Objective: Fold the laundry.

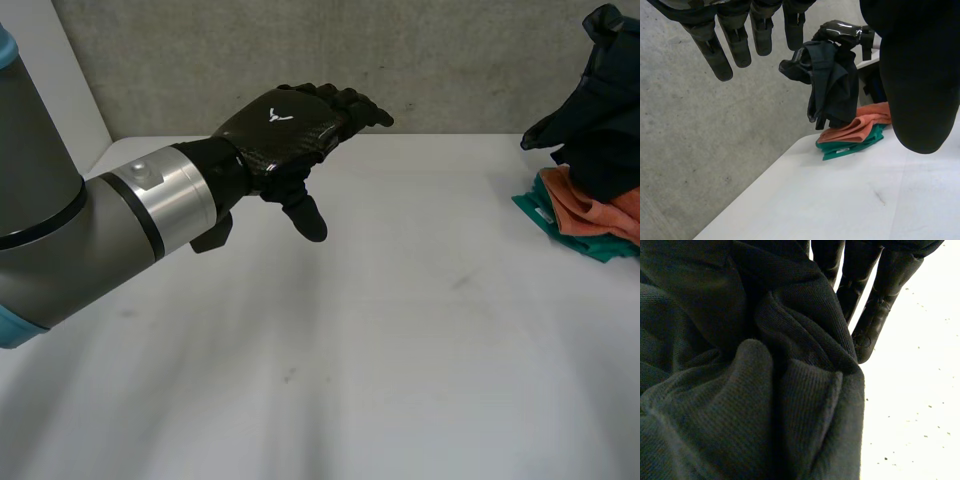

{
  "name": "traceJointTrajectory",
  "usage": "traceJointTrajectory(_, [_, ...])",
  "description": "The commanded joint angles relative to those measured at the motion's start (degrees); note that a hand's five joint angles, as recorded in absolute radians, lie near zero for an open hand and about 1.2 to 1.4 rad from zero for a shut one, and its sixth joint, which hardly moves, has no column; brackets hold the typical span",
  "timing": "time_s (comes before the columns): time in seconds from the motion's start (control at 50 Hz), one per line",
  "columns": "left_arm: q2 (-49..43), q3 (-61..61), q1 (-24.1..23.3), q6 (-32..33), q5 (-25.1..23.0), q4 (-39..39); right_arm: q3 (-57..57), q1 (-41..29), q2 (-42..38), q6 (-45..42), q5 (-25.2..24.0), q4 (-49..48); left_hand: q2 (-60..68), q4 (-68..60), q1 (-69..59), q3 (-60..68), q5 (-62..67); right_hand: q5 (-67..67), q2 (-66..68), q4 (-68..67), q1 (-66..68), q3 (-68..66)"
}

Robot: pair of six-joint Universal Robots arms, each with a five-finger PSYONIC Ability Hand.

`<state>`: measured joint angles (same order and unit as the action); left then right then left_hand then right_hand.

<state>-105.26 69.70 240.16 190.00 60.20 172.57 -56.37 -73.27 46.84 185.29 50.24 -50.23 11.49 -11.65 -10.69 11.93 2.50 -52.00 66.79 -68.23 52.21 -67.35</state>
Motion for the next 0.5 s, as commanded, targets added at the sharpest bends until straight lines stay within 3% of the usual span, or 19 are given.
traceJointTrajectory(0.02, [-0.12, 0.35, -0.04, -0.07, 0.01, 0.05, 3.28, -0.56, -2.63, -0.54, 0.21, -0.39, -0.44, 0.59, -0.36, -0.87, -1.44, -18.0, 13.21, -11.77, 27.79, -12.65])
traceJointTrajectory(0.24, [-0.29, -0.44, 0.05, 0.1, 0.1, 0.05, 19.1, -2.05, -8.34, -1.86, 8.29, -0.57, -0.27, 0.43, -0.53, -0.71, -1.28, -18.0, 13.21, -11.77, 27.79, -12.65])
traceJointTrajectory(0.36, [-0.3, -0.35, 0.05, 0.02, 0.1, 0.31, 17.54, -2.67, -10.19, -1.78, 7.24, -0.66, -0.27, 0.43, -0.53, -0.71, -1.28, -18.0, 13.21, -11.77, 27.79, -12.65])
traceJointTrajectory(0.5, [-0.21, 0.44, -0.04, -0.07, 0.1, 0.23, 3.66, -1.96, -11.16, -5.46, 1.62, -2.59, -0.27, 0.43, -0.53, -0.71, -1.28, -18.0, 13.21, -11.77, 27.79, -12.65])
